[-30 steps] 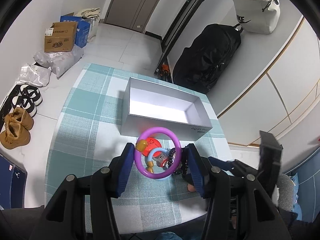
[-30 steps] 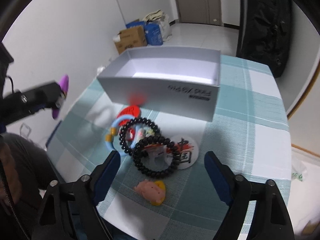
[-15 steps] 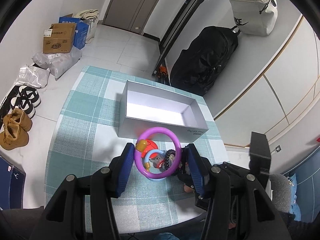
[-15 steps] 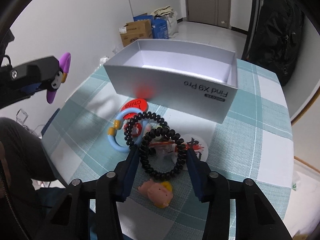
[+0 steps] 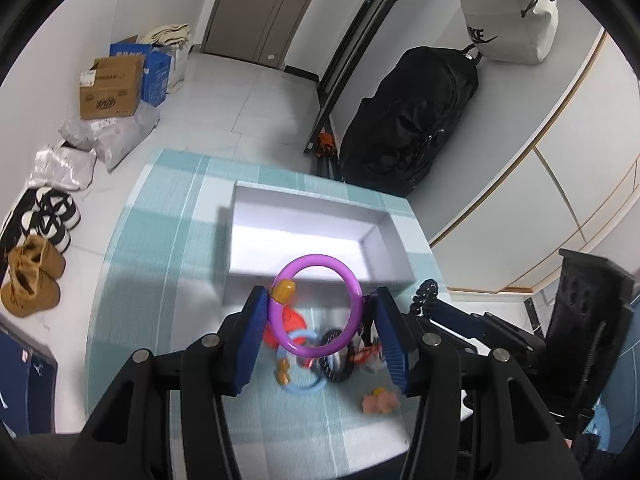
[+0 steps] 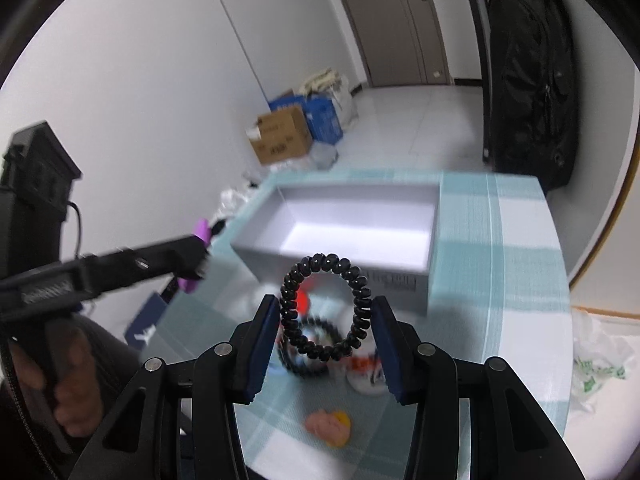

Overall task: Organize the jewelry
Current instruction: 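Carry the bangle and hair tie into the white box and open both tools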

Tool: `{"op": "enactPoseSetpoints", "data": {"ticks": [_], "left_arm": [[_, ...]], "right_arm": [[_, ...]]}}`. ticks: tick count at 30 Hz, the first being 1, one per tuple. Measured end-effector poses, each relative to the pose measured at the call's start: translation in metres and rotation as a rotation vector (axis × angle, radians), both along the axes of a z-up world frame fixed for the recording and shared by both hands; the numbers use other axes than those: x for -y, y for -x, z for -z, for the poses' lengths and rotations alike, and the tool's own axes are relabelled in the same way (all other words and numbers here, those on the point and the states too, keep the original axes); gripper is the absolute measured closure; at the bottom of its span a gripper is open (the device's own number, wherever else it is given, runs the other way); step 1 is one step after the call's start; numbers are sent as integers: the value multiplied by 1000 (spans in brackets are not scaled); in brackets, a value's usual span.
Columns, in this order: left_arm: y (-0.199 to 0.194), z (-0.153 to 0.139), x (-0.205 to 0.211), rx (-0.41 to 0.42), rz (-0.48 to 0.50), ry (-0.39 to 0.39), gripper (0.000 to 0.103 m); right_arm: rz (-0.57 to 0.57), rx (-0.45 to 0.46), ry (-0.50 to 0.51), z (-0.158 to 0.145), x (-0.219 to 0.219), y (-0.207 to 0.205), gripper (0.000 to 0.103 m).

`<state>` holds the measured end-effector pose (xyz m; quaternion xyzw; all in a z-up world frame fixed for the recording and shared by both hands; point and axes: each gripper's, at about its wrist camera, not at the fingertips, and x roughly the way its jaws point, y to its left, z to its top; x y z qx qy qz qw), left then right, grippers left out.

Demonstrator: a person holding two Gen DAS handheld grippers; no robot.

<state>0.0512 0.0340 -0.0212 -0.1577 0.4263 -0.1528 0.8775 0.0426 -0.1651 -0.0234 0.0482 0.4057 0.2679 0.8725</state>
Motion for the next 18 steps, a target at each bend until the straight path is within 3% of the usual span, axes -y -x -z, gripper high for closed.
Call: {"op": "enactPoseSetpoints", "data": {"ticks": [10, 18], "left_arm": [[-53, -3, 13, -43, 13, -29, 55], [-91, 24, 11, -140, 43, -10, 55]], "right_arm": [[-10, -39, -35, -18, -6, -50, 57], [24, -123, -62, 3, -9, -95, 57]]}}
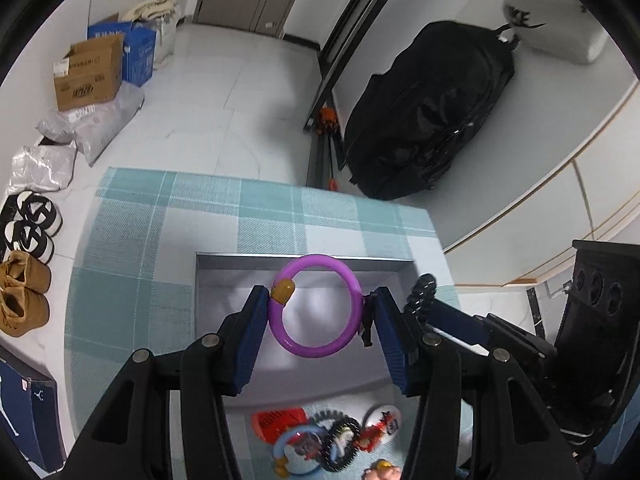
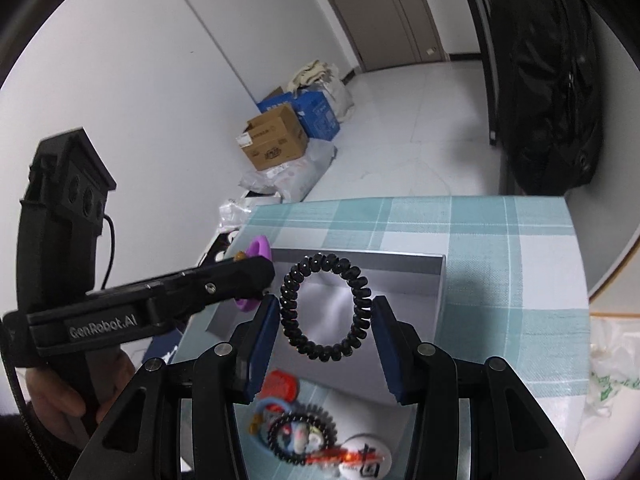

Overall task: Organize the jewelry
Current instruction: 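Carry the bangle and hair tie into the white box and open both tools, then lift both open tools out of the box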

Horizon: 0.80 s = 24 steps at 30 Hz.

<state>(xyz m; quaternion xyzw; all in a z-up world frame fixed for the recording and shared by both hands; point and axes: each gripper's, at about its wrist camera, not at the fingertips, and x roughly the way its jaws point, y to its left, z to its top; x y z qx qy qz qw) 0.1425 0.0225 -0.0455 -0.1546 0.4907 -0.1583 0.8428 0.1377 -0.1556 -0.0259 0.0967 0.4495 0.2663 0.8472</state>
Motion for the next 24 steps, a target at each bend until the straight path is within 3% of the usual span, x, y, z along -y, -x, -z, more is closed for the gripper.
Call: {"op": "enactPoseSetpoints", "data": {"ticks": [8, 13, 14, 17, 19, 24], "left_arm": [[-10, 17, -2, -57, 5, 57, 55], [-13, 17, -5, -90, 1, 101, 53], [-13, 16, -5, -87, 4, 102, 53], [-10, 11, -8, -67, -6, 103, 42], [-8, 8, -9, -55, -14, 102, 31], [3, 4, -12, -32, -31, 68, 30]], "right_arm": [[32, -74, 6, 22, 0, -21, 55], [24, -76, 14, 23, -1, -21, 49], [16, -70, 9, 22, -1, -20, 44], [9, -52, -1, 17, 1, -15, 30], [13, -36, 2, 13, 2, -11, 28], [31, 14, -13, 3, 14, 1, 22]]}}
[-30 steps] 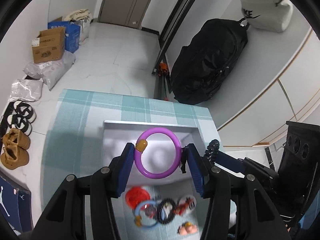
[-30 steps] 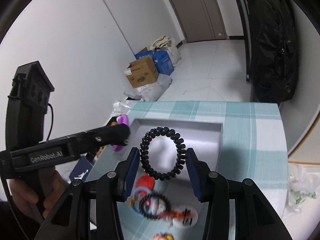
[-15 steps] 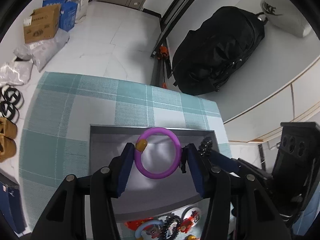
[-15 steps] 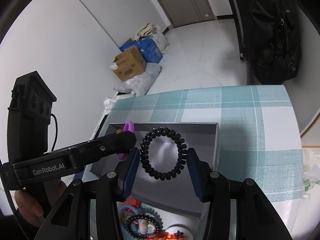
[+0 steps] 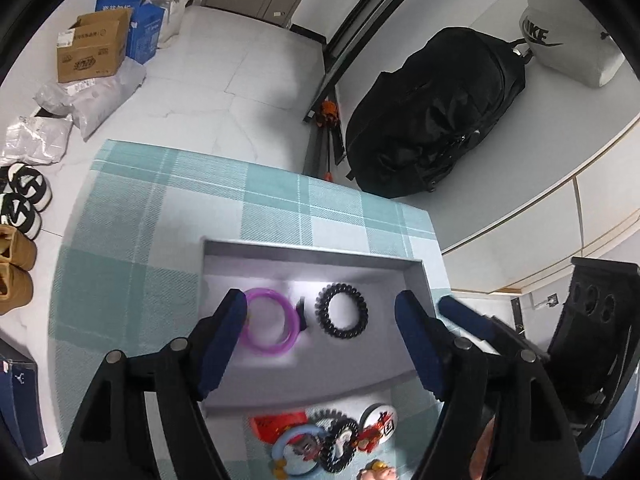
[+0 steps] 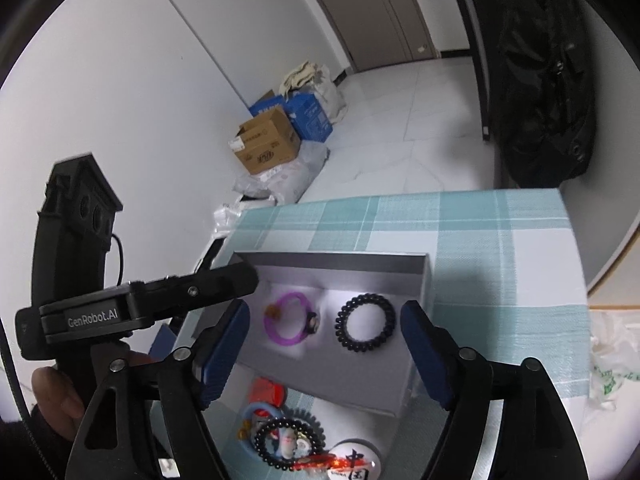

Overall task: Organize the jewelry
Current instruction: 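Lift both open tools out of the box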

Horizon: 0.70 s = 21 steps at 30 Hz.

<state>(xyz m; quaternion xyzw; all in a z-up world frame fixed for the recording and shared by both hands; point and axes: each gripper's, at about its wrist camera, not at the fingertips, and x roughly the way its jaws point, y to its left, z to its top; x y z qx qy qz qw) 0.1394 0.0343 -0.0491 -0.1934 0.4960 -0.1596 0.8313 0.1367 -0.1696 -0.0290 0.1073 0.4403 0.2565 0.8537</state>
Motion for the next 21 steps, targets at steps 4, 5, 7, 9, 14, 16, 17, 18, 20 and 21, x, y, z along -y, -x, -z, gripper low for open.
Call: {"op": "enactPoseSetpoints", "data": {"ticks": [4, 5, 7, 9, 14, 16, 17, 18, 20, 21], "left_arm": [[16, -7, 1, 37, 1, -33, 30], [21, -9, 3, 45, 1, -47, 30], [31, -11, 3, 61, -1, -65, 30], [39, -13, 5, 73, -10, -83, 30], [66, -12, 9, 87, -21, -119, 30], [78, -10, 11, 91, -17, -136, 30], [83, -10, 13, 92, -13, -144, 30], [88, -9, 15, 93, -7, -150, 30], [96, -6, 22, 90, 9, -161, 30], [100, -5, 24, 90, 16, -166, 30]], "right_arm": [[22, 37, -11, -7, 9, 12, 20], [29, 39, -14, -9, 11, 15, 20], [38, 45, -26, -11, 15, 20, 19], [47, 57, -31, -13, 18, 28, 17], [66, 75, -19, -18, 28, 45, 7], [80, 85, -20, -20, 33, 54, 4], [83, 89, -21, -20, 35, 56, 3], [86, 92, -19, -21, 36, 59, 2], [87, 98, -15, -22, 39, 64, 2], [87, 99, -11, -23, 39, 67, 2]]}}
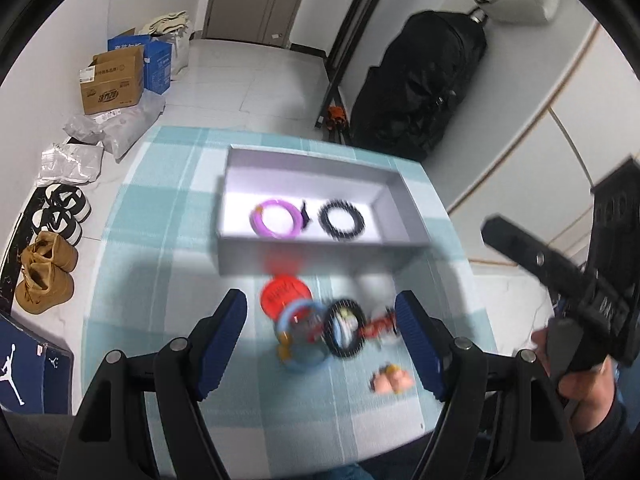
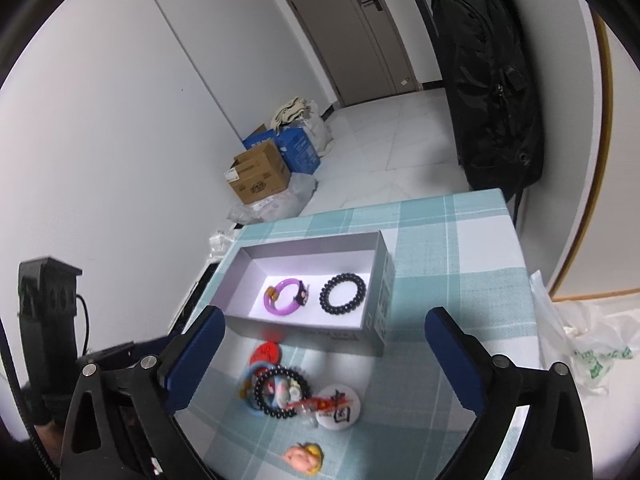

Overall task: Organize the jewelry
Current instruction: 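Lift both open tools out of the box, then close the left tool on the pink pig figure and lift it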

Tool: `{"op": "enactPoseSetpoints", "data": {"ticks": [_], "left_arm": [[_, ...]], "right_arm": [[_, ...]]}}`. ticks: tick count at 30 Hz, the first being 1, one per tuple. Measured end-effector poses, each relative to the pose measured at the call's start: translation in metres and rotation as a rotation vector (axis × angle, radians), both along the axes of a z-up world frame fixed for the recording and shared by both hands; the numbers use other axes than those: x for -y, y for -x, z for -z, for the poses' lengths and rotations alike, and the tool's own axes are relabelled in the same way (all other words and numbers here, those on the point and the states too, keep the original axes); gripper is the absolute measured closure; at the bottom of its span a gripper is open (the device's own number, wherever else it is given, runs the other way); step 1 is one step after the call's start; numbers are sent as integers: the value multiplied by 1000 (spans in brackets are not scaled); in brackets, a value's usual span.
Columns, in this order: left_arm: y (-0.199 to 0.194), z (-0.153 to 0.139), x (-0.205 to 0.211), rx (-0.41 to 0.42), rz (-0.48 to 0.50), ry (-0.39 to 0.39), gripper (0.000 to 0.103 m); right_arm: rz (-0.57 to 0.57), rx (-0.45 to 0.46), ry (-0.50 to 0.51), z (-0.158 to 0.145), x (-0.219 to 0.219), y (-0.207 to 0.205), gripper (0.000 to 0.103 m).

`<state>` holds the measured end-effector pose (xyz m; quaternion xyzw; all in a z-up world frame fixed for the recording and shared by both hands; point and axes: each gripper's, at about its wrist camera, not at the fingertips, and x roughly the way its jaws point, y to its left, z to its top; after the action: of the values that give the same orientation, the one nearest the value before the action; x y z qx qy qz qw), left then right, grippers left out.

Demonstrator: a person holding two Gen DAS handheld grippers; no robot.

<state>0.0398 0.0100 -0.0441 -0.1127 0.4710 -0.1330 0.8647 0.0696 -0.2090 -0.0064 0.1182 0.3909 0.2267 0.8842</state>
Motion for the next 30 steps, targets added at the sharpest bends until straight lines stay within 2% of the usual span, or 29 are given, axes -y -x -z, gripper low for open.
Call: {"op": "enactPoseSetpoints", "data": {"ticks": [8, 15, 23, 27, 30], "left_arm": [[28, 16, 38, -67, 141, 10, 30], [29, 33, 57, -150, 171, -12, 30], [32, 44, 77, -149, 196, -102, 31], [32, 52, 83, -129, 177, -191, 31], [31, 58, 88, -136, 186, -208, 31]], "right_arm": [[5, 19, 5, -3, 7, 17, 1], [35, 33, -3, -8, 19, 27, 1], [54, 24, 2, -9, 31, 35, 1], [71, 17, -2, -8, 39, 37, 1], [81, 19, -8, -10, 46, 40, 1]]}}
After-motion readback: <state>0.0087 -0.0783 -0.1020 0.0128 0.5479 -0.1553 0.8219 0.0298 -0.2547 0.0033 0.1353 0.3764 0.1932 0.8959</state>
